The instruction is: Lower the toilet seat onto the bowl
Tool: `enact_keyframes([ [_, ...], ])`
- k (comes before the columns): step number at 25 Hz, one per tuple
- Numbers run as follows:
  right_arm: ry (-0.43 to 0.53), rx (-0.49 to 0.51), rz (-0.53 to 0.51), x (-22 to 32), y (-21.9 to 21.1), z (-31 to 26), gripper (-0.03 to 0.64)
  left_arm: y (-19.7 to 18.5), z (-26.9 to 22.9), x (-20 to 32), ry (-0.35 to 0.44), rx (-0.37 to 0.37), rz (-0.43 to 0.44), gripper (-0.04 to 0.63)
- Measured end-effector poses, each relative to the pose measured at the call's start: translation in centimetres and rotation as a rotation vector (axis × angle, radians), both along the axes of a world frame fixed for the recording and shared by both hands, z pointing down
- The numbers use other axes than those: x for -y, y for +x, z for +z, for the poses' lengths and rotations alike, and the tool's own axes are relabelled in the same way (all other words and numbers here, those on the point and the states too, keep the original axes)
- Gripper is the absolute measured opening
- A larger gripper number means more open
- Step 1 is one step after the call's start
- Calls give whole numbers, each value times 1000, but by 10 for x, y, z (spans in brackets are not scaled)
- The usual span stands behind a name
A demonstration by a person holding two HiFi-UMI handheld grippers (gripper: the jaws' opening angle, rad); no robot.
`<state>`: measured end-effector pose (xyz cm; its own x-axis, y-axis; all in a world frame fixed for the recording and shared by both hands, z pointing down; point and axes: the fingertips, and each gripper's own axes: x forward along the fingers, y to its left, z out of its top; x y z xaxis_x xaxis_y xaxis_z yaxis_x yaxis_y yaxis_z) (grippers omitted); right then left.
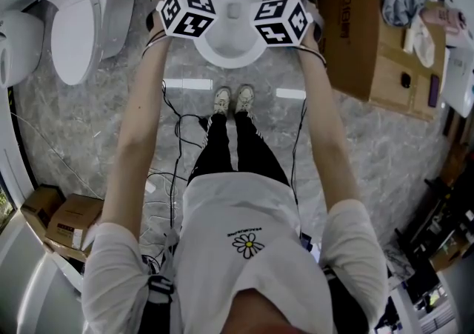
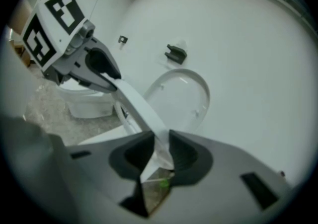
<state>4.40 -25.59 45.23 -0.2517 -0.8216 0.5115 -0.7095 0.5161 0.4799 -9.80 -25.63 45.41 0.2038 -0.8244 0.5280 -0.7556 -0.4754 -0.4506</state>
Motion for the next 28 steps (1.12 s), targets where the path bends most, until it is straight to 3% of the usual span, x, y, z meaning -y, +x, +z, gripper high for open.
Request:
enact_keyframes([
  [28,-115,-6,28,-58,4,37,126,6,39,-58,-101,87,77,170],
])
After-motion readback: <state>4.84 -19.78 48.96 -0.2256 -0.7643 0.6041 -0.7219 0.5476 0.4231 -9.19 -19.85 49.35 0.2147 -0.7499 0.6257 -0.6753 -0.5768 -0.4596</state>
